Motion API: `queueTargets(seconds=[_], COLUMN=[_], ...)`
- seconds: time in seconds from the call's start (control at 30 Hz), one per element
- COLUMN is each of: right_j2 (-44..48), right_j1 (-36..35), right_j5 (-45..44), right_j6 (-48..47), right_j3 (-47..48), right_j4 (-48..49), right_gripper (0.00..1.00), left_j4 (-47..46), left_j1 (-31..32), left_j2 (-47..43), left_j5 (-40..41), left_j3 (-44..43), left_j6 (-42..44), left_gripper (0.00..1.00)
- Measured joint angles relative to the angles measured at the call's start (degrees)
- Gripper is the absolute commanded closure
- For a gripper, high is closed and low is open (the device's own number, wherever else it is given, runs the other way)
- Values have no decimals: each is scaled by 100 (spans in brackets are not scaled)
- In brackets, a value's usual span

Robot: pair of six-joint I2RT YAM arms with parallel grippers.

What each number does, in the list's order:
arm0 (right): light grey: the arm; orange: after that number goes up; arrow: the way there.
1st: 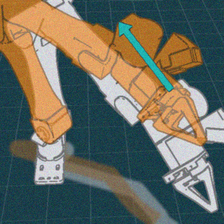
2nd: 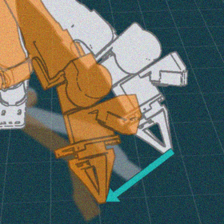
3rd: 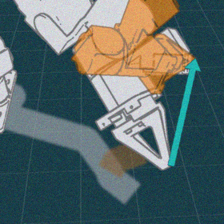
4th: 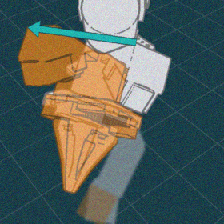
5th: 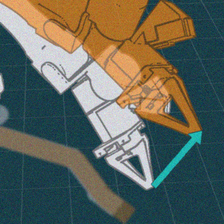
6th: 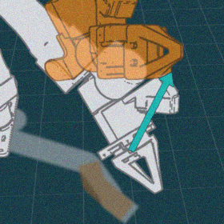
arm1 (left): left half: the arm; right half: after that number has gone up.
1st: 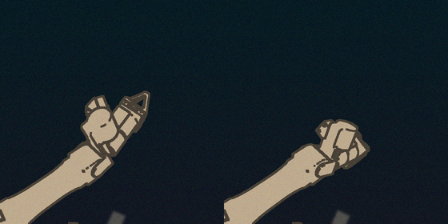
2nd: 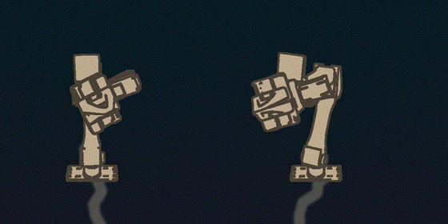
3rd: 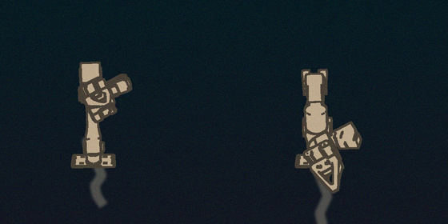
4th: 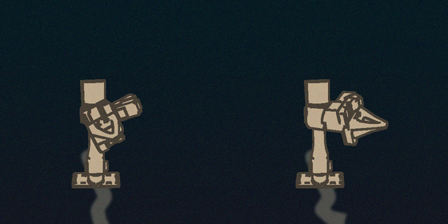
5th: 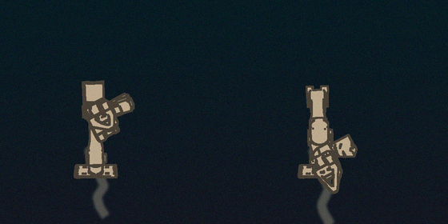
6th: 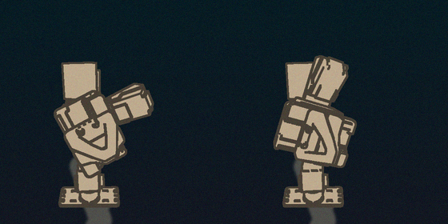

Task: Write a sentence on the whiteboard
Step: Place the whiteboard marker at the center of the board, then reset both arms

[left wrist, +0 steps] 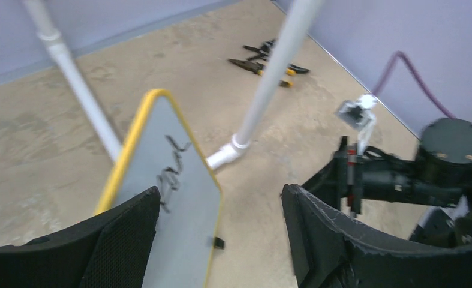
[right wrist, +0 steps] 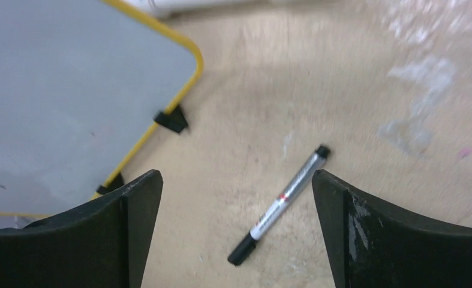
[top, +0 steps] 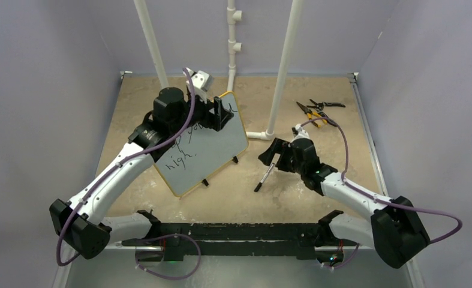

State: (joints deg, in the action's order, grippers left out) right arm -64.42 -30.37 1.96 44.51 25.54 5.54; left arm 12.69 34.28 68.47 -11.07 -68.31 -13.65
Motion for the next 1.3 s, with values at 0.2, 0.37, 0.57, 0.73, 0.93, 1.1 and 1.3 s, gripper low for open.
queueTargets(seconds=[0.2, 0.37, 0.57, 0.73, 0.93, 1.1, 1.3], right_j2=[280, 763, 1506, 2321, 3292, 3512, 3416], right_j1=[625, 1311, 1550, 1550, 1550, 1550, 1550], right_j5=[-247, -402, -699, -940, -1226, -1419, -1451], right_j6=[-564, -1073, -1814, -2542, -3139, -3340, -3414], right_j3=[656, 979, 1189, 1211, 931, 844, 844], right_j4=[-160, -212, -168, 136, 763, 990, 981], right_gripper=[1, 1, 1, 1, 1, 1, 1], left_j4=[164, 262, 330, 205, -227, -422, -623], left_j1=[-968, -1707, -2616, -2855, -2863, -2863, -2863], left_j2=[35, -162, -656, -1268, -2490, -3161, -3163], left_j5=[105, 192, 844, 1947, 3051, 3517, 3928], left_j3=[-164, -166, -81, 387, 1838, 2229, 2208], left_j6=[-26, -28, -48, -15, 131, 216, 170], left_gripper=[25, 25, 20, 20, 9, 5, 3])
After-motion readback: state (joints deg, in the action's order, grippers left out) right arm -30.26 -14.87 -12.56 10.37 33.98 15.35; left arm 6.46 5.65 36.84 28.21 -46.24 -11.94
